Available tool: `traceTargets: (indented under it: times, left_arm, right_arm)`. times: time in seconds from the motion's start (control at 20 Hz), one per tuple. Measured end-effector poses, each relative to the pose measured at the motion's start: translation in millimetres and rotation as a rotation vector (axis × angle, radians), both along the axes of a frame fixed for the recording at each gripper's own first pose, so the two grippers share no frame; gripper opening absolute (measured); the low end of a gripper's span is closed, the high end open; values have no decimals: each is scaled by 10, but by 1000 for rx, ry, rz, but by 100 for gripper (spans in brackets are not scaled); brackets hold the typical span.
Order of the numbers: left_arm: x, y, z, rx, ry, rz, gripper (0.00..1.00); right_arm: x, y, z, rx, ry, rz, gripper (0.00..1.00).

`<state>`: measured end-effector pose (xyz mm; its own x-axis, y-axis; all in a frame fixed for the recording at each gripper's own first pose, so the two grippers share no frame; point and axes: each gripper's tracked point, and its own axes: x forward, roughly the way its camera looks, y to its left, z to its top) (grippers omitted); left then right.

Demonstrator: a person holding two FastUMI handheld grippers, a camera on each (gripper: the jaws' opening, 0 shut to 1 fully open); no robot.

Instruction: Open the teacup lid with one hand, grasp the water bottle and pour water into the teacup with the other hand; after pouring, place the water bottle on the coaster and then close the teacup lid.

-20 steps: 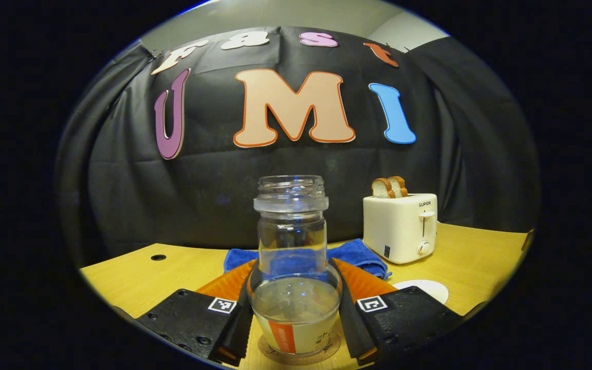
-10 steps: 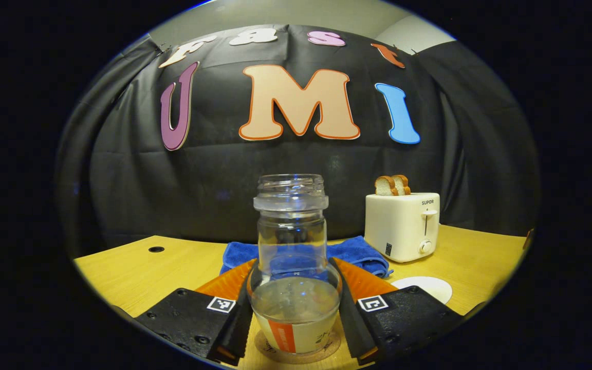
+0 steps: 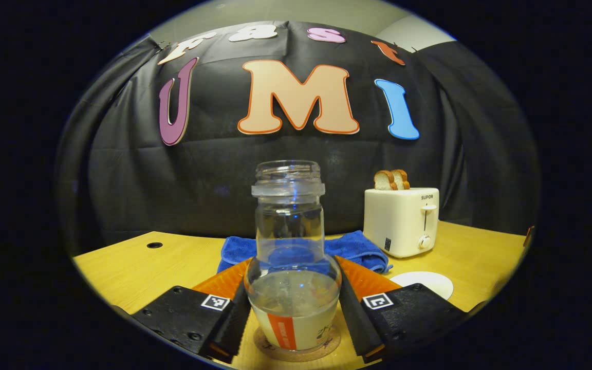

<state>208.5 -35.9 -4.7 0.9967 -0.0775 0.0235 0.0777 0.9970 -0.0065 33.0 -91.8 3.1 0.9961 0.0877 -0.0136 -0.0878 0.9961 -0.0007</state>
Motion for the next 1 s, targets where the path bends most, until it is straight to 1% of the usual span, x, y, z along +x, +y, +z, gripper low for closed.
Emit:
traceTargets:
  times: [0.05,0.1,0.2,0.6,0.65,0.75,0.85,0.9,1.0]
  left_arm:
    - [29,-14,-25,3,3,3,100]
    - [5,4,-27,3,3,6,96]
    - [-2,-1,-34,2,7,5,93]
    - [-127,22,-32,-5,13,6,94]
    - [-151,24,-39,-2,14,7,92]
    - [-215,33,-39,-4,12,9,94]
    - [-315,78,-43,-5,15,24,92]
    - [-387,109,-30,-3,10,33,94]
    - [-536,148,-25,-4,6,43,94]
  right_arm:
    - [-2,7,4,-1,-1,0,31]
    - [6,2,3,0,-1,-1,31]
    - [9,0,0,-1,-1,-2,31]
    - [6,-2,-4,-1,-1,-2,31]
    - [4,1,5,-1,-2,-1,31]
    - [8,0,3,-1,-2,-2,31]
    - [2,-6,17,-1,-8,-3,31]
    - [-1,-8,8,-1,-5,-3,31]
    - [3,28,9,0,-6,9,31]
